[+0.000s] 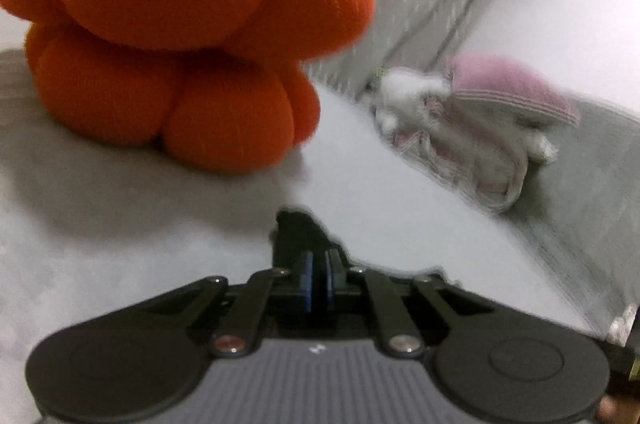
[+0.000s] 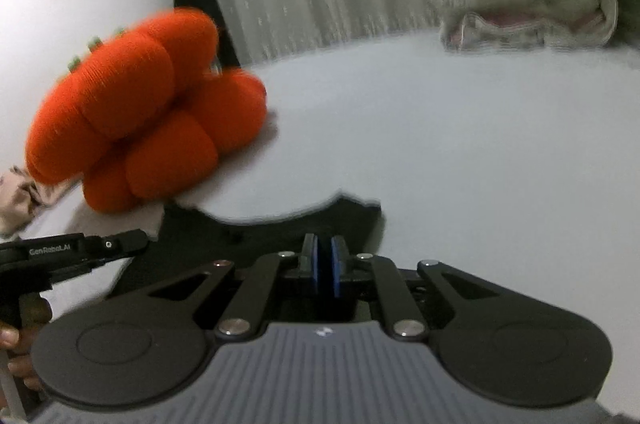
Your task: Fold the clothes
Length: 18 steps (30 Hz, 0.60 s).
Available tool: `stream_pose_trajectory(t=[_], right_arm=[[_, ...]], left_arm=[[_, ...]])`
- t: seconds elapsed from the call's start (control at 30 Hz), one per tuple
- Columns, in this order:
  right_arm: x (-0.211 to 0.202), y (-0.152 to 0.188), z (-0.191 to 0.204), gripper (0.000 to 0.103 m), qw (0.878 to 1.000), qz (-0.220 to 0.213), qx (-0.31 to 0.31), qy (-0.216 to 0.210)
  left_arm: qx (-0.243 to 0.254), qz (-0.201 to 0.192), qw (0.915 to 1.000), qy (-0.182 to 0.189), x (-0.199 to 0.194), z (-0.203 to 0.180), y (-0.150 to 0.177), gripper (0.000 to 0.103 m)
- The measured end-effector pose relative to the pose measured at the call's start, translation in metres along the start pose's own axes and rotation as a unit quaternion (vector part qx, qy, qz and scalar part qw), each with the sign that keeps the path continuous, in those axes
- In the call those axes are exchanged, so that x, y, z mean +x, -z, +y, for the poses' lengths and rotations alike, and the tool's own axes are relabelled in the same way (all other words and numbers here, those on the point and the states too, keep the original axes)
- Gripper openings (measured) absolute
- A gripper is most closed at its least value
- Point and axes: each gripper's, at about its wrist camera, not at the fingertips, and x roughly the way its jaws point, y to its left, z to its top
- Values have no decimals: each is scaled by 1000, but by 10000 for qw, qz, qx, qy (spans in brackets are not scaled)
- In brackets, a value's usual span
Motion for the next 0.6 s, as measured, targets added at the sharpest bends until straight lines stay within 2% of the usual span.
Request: stream_pose_trajectory(t=[0.07, 0.13, 0.27, 0.37, 0.4, 0.43, 0.5, 0.6], right_arm=[[-4, -1, 3, 10, 9998, -187, -43, -38], [2, -2, 4, 10, 9998, -158, -71, 13], [31, 3, -2, 10, 9975, 548, -102, 446], [16, -2, -3, 26, 9983, 309, 184, 457], [10, -4, -4, 43, 9982, 251, 286, 474], [2, -6, -5, 50, 9979, 199, 347, 517], [-18, -8, -3, 50, 9980, 130, 362, 495], [-49, -4, 7, 50, 9991, 227, 246, 273]], left_arm=[[-2, -7, 10000, -54, 3, 3, -1, 6], [45, 235, 9996, -178, 11, 3, 2, 6], [74, 303, 9994, -172, 9, 1, 0, 6], [40, 301, 9994, -148, -4, 0, -9, 6], [147, 321, 9992, -190, -11, -4, -11, 7], [302, 359, 9986, -234, -16, -9, -14, 8], [612, 470, 9967, -261, -28, -22, -18, 15], [763, 693, 9944, -237, -50, -40, -13, 21]])
